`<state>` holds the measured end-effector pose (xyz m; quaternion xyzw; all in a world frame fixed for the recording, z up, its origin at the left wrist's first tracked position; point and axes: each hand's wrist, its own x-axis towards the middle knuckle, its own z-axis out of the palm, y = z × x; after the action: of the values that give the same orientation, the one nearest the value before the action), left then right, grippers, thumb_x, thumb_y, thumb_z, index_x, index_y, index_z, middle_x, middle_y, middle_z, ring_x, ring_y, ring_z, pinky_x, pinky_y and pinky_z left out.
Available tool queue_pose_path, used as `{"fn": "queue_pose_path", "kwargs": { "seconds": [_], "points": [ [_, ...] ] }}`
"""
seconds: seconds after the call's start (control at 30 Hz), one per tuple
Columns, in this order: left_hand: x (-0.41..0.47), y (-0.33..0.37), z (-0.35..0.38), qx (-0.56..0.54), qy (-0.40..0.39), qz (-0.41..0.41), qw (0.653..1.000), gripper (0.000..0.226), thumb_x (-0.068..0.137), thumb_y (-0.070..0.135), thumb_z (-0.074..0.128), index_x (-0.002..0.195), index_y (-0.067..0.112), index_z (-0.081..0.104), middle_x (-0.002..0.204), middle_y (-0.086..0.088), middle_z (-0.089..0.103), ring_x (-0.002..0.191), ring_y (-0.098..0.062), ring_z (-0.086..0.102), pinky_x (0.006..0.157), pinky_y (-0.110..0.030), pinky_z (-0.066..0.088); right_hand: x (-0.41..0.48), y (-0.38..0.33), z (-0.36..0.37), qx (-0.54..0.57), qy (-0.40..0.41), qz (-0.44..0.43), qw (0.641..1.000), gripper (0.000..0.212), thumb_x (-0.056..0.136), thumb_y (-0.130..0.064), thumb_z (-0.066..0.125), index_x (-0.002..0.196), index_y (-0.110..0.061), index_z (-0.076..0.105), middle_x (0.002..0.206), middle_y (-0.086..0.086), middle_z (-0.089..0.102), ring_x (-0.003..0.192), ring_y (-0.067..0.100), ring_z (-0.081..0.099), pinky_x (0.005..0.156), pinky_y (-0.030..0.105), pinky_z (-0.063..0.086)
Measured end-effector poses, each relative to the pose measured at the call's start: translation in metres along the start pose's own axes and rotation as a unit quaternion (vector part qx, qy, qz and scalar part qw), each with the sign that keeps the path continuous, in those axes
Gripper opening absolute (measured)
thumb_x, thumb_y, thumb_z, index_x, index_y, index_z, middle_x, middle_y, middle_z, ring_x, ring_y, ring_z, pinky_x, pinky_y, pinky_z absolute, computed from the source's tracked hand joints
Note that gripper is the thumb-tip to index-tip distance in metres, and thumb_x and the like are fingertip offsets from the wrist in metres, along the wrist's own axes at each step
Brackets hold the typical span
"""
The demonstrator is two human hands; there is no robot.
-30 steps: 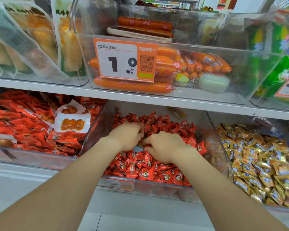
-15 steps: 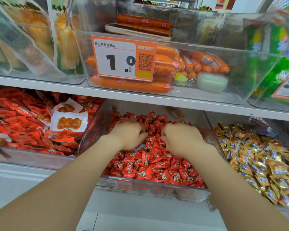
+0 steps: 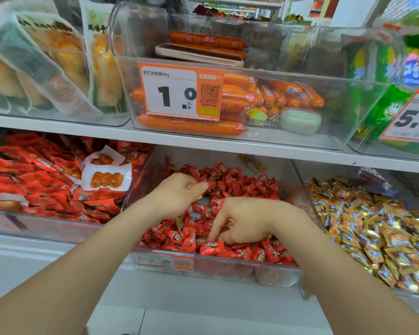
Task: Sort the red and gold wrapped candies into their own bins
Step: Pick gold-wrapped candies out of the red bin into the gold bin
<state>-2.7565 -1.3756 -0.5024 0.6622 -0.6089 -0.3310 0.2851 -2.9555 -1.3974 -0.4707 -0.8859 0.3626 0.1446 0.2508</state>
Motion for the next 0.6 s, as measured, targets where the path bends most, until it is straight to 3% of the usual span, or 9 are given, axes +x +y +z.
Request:
{"fn": "queue_pose_path", "kwargs": {
  "seconds": [0.1,0.2,0.3,0.37,0.47,0.53,0.6],
  "points": [
    [0.0,-0.007,-0.002,0.028,-0.006,0.019,0.999,0.017,0.106,0.025,0.058,0.1,0.021,0.074,0.085,0.0,0.075,0.064,-0.01,0.068,0.058,-0.023,0.051,-0.016,0.007,0.001,-0.008,-0.023,0.035,0.999,0.025,0.095,-0.02,0.066,0.11,-0.033,0.082,0.066,-0.04,0.062,0.067,-0.013,0.059,0.073,0.019,0.051],
    [0.002,-0.006,0.002,0.158,-0.025,0.079,0.984,0.023,0.107,0.023,0.055,0.102,0.031,0.076,0.085,0.008,0.074,0.068,-0.007,0.067,0.068,-0.028,0.055,-0.025,0.013,0.002,0.022,0.008,0.048,0.999,0.019,0.094,-0.025,0.071,0.103,-0.037,0.084,0.089,-0.032,0.074,0.082,-0.009,0.064,0.079,0.02,0.053],
    [0.004,0.0,0.016,0.231,-0.051,0.109,0.966,0.015,0.099,0.034,0.065,0.089,0.033,0.077,0.075,0.016,0.07,0.07,0.0,0.062,0.077,-0.033,0.057,-0.026,0.016,0.0,0.061,0.081,0.042,0.994,0.017,0.095,-0.023,0.07,0.095,-0.032,0.084,0.069,-0.03,0.07,0.07,-0.01,0.064,0.067,0.011,0.048],
    [0.004,0.01,0.021,0.286,-0.067,0.105,0.95,0.012,0.091,0.036,0.071,0.08,0.03,0.073,0.081,0.012,0.07,0.081,-0.012,0.067,0.076,-0.037,0.058,-0.02,0.018,0.002,0.048,0.158,0.06,0.984,0.018,0.097,-0.022,0.066,0.09,-0.028,0.081,0.055,-0.021,0.064,0.059,-0.006,0.059,0.065,0.012,0.051],
    [0.005,0.023,0.009,0.353,-0.04,0.056,0.933,0.032,0.096,0.043,0.066,0.072,0.023,0.062,0.077,0.005,0.062,0.08,-0.025,0.065,0.071,-0.036,0.052,-0.008,0.02,0.008,0.017,0.247,0.087,0.965,0.015,0.097,-0.029,0.063,0.09,-0.034,0.076,0.073,-0.014,0.068,0.075,0.01,0.066,0.08,0.039,0.061],
    [0.003,0.026,-0.005,0.379,-0.036,0.015,0.924,0.039,0.097,0.046,0.064,0.068,0.021,0.055,0.074,0.0,0.058,0.075,-0.028,0.063,0.073,-0.038,0.056,-0.003,0.017,0.01,0.023,0.245,0.081,0.966,0.016,0.103,-0.031,0.061,0.104,-0.036,0.076,0.08,-0.016,0.064,0.089,0.015,0.067,0.084,0.038,0.058],
    [-0.002,0.029,-0.014,0.412,-0.063,-0.03,0.909,0.033,0.094,0.041,0.071,0.076,0.018,0.055,0.078,-0.004,0.06,0.067,-0.025,0.062,0.072,-0.038,0.059,0.001,0.012,0.011,0.018,0.224,0.076,0.971,0.02,0.106,-0.032,0.058,0.117,-0.036,0.075,0.088,-0.013,0.061,0.105,0.019,0.063,0.083,0.037,0.051]
  ]
}}
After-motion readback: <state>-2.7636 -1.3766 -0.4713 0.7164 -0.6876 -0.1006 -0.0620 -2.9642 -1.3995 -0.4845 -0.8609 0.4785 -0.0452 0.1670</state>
